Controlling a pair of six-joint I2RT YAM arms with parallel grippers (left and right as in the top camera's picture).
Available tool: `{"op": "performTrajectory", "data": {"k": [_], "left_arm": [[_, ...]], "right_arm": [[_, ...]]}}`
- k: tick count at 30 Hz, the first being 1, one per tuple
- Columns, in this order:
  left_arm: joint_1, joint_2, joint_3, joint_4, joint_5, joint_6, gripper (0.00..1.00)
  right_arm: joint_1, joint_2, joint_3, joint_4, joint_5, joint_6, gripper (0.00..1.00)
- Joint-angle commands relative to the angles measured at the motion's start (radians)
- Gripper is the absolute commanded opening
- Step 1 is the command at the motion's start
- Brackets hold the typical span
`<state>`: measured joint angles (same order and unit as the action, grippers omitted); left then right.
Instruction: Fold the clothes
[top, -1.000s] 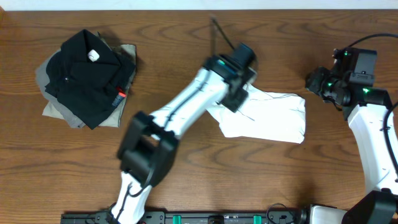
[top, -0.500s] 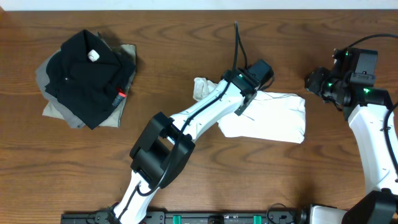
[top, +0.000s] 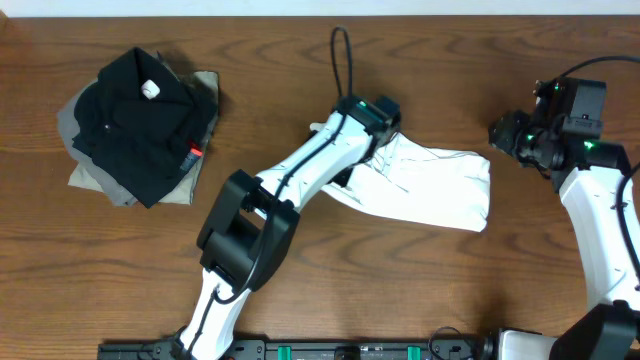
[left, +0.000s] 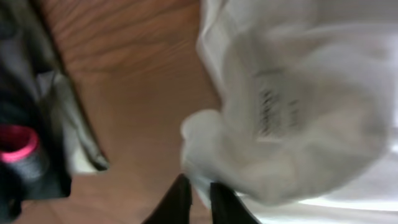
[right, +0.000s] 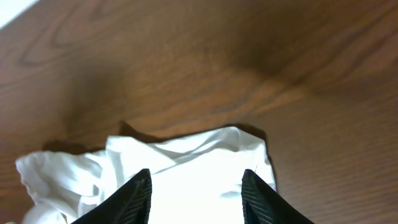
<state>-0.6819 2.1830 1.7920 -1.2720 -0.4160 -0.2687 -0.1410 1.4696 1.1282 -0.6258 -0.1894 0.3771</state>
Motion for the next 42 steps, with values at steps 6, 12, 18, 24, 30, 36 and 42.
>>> {"op": "performTrajectory", "data": {"k": [6,12,18,24,30,36,42], "left_arm": [[0.084,0.006,-0.001,-0.060,-0.041,-0.114,0.58],[0.087,0.004,0.000,-0.051,-0.041,-0.115,0.52],[0.102,-0.058,0.000,-0.037,-0.016,-0.151,0.06],[0.102,-0.109,0.000,0.143,0.465,0.090,0.24],[0.071,-0.104,0.000,0.254,0.742,0.363,0.57],[0.007,-0.078,-0.002,0.330,0.748,0.497,0.82],[-0.023,-0.017,-0.002,0.351,0.737,0.510,0.83]], "right_arm": [[0.017,0.117,-0.005,-0.016,-0.196,-0.130,0.42],[0.113,0.260,-0.010,-0.038,-0.392,-0.309,0.25],[0.233,0.324,-0.009,-0.046,-0.412,-0.401,0.28],[0.286,0.328,-0.009,-0.046,-0.245,-0.302,0.25],[0.207,0.325,-0.008,-0.041,-0.162,-0.171,0.29],[0.040,0.319,0.009,0.034,-0.336,-0.153,0.46],[-0.019,0.319,0.011,0.028,-0.398,-0.165,0.46]]}}
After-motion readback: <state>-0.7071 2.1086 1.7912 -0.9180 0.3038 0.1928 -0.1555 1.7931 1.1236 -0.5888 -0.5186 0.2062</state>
